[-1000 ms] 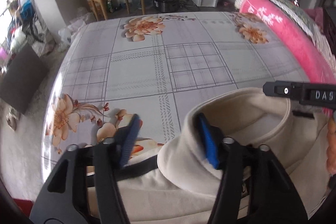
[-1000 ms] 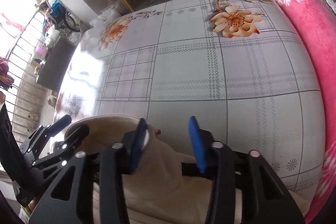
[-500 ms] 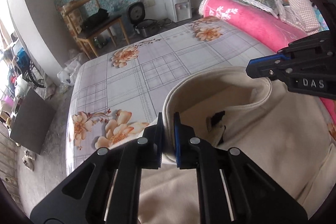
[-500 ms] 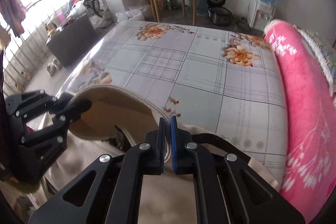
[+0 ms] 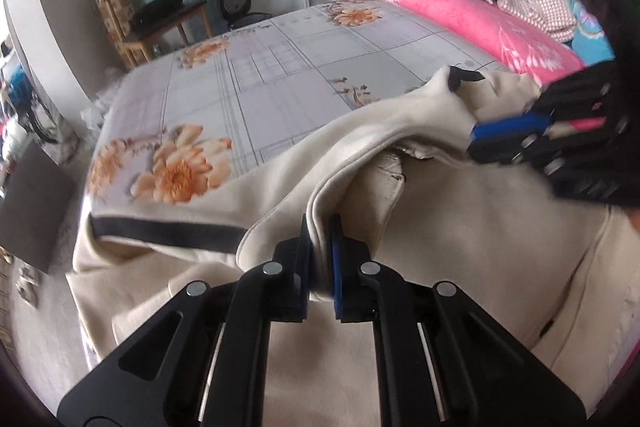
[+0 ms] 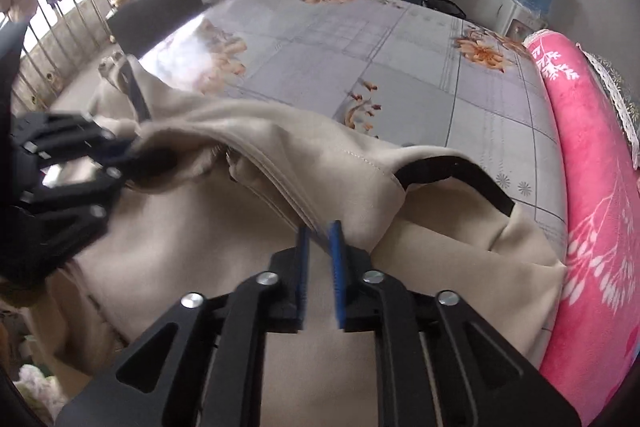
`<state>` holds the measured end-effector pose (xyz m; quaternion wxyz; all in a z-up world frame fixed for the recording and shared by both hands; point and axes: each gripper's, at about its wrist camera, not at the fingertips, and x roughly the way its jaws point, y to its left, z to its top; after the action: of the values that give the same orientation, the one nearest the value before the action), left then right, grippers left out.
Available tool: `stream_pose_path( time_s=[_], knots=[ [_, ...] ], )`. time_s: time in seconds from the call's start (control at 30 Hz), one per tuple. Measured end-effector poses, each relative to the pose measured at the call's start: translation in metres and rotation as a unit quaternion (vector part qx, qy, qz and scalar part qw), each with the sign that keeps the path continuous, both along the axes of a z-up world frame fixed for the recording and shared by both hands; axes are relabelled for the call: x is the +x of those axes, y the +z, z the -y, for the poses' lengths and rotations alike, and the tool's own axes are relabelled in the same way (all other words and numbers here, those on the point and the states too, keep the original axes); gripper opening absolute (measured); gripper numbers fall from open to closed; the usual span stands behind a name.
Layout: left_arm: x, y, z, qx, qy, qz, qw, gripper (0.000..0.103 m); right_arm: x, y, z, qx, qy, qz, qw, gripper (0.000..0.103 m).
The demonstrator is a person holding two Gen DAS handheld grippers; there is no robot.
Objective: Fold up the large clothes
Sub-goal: 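Lift the collar with both tools and fold it toward the folded hem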
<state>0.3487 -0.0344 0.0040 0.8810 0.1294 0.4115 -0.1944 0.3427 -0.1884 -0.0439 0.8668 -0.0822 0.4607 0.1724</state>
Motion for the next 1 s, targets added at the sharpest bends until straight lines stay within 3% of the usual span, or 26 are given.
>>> stream_pose_path(
  time_s=[0.03,0.17,0.27,0.37,0.47,0.57,0.67,0.77,0.87,1.0],
  knots=[
    [-0.001,0.002,-0.005,-0.013,-0.003,-0.004,0.9999,0.008,-0.005,0.011,0.003,0.015,0.003,0.007,1.0,0.03],
    [-0.002,0.0,-0.015,-0.039,-0.015,-0.015,0.999,0.008,-0.013,0.062,0.014,0.095,0.0,0.058,0.994,0.03],
    [0.0,-0.002,-0.021,-0.061,-0.016,-0.025,0.9977,0.009,0.009,0.066,0.004,0.151,0.002,0.049,0.987,0.03],
    [-0.005,0.003,-0.034,-0.095,-0.011,-0.042,0.9946,0.009,0.037,0.037,-0.025,0.15,0.021,0.011,0.988,0.028],
    [-0.023,0.02,-0.055,-0.115,-0.016,-0.021,0.9931,0.011,0.054,-0.01,-0.048,0.111,0.029,-0.055,0.992,0.024],
    [-0.031,0.041,-0.074,-0.143,-0.014,0.002,0.9896,0.011,0.038,-0.017,-0.048,0.108,0.036,-0.05,0.992,0.024],
    [-0.013,0.051,-0.07,-0.156,-0.001,0.002,0.9878,0.011,0.025,-0.023,-0.044,0.11,0.026,-0.048,0.992,0.024],
    [0.024,0.025,-0.041,-0.156,0.006,-0.065,0.9857,0.01,0.015,-0.024,-0.047,0.094,0.015,-0.038,0.995,0.025],
    [0.047,-0.017,-0.023,-0.113,0.03,-0.124,0.9853,0.01,0.008,-0.019,-0.042,0.086,0.013,-0.059,0.995,0.025],
    [0.042,-0.021,-0.029,-0.128,0.027,-0.106,0.9858,0.011,-0.004,0.01,0.002,0.111,-0.03,-0.014,0.993,0.025]
  ],
)
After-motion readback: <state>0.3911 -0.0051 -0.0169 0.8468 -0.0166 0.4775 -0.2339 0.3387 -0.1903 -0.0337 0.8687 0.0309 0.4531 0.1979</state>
